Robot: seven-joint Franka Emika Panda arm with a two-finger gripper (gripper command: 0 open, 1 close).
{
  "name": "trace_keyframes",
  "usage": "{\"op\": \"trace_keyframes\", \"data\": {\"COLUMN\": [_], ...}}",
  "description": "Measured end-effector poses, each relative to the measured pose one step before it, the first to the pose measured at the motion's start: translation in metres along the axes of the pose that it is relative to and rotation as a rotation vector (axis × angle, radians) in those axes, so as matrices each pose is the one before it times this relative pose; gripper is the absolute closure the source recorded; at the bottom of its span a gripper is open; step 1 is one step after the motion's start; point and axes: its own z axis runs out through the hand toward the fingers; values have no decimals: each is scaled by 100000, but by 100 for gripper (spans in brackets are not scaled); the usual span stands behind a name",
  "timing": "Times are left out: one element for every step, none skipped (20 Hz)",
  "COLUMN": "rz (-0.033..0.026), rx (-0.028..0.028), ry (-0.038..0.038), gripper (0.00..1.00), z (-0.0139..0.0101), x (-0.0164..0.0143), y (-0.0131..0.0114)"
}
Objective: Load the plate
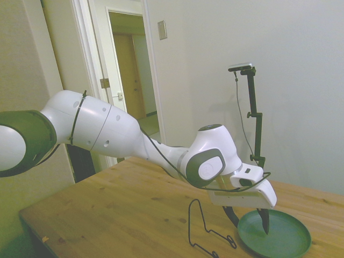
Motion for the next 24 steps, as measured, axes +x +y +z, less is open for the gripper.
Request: {"op": "trace_keyframes", "data": {"rz": [-17,4,11,2,9,14,10,27,31,38,55,63,61,58,60,80,110,107,92,53,-1,-6,-24,-15], "rx": [-16,-9,-11,-3,-13,-63,-44,-61,-53,-60,-63,-65,-60,-72,-70,-49,-48,-55,-72,-58,-44,-56,-77,-41], "ry": [9,1,2,2,-7,-50,-18,-53,-57,-62,-65,-73,-61,-76,-76,-7,24,-8,-54,-58,-57,-58,-53,53], "gripper": [100,100,100,100,100,100,100,100,100,100,100,100,100,100,100,100,100,100,100,100,100,100,100,100], "z": [0,4,3,0,6,50,43,46,41,47,45,54,44,57,58,61,67,63,65,55,45,50,52,20], "x": [1,1,3,1,0,-8,-3,-7,-8,-6,-4,-4,-2,-4,-1,11,21,18,10,2,-9,-9,-4,17], "y": [1,4,9,2,9,20,15,27,30,35,46,54,49,49,48,61,78,79,70,44,8,11,27,35]}}
